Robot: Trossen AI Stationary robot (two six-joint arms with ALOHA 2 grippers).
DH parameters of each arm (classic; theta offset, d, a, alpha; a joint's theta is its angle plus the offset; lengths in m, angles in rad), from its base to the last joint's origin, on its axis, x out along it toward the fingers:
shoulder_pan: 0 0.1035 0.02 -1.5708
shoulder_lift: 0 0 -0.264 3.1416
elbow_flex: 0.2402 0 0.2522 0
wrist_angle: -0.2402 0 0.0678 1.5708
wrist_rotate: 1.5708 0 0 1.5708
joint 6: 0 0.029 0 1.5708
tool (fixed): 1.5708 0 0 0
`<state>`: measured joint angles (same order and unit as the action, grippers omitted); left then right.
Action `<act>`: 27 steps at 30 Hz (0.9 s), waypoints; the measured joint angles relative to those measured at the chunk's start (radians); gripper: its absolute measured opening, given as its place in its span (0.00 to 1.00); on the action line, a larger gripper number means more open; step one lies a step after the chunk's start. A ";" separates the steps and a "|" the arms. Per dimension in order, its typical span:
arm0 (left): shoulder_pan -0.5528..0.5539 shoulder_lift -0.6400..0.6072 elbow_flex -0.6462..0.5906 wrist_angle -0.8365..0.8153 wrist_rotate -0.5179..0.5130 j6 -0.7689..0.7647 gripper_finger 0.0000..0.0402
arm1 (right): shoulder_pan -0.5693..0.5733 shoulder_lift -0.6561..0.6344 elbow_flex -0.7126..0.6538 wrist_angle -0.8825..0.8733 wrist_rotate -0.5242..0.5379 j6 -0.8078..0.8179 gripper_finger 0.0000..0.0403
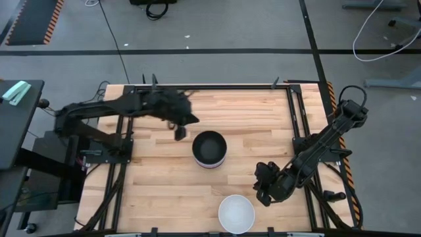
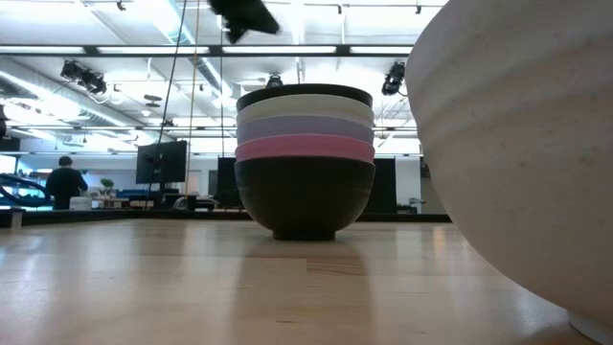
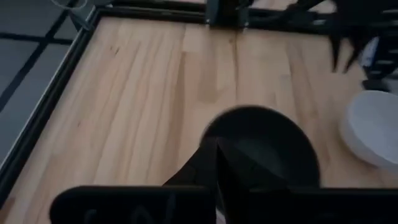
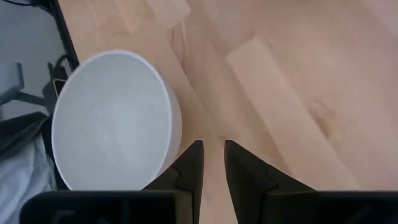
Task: Nest bowls inside each other
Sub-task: Stack the white bowl on top of the black bowl
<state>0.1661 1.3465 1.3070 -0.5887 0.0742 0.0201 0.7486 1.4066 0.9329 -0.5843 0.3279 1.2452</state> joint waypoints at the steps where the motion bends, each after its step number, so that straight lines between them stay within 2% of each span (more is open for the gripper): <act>1: 0.000 -0.038 -0.037 0.024 0.000 -0.003 0.05 | 0.000 0.009 0.000 0.003 -0.012 0.013 0.18; 9: 0.001 -0.321 -0.340 0.243 -0.015 -0.036 0.11 | 0.024 0.112 0.071 0.043 -0.057 0.046 0.18; 15: 0.001 -0.446 -0.501 0.347 -0.041 -0.039 0.09 | 0.029 0.203 0.184 -0.057 -0.089 0.082 0.18; 18: 0.001 -0.472 -0.540 0.381 -0.046 -0.042 0.08 | 0.028 0.250 0.229 -0.125 -0.125 0.121 0.18; 27: 0.003 -0.484 -0.562 0.401 -0.053 -0.035 0.08 | 0.017 0.336 0.279 -0.128 -0.192 0.129 0.18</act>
<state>0.1692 0.8623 0.7448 -0.1876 0.0214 -0.0152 0.7657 1.7423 1.2121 -0.7121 0.1363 1.3740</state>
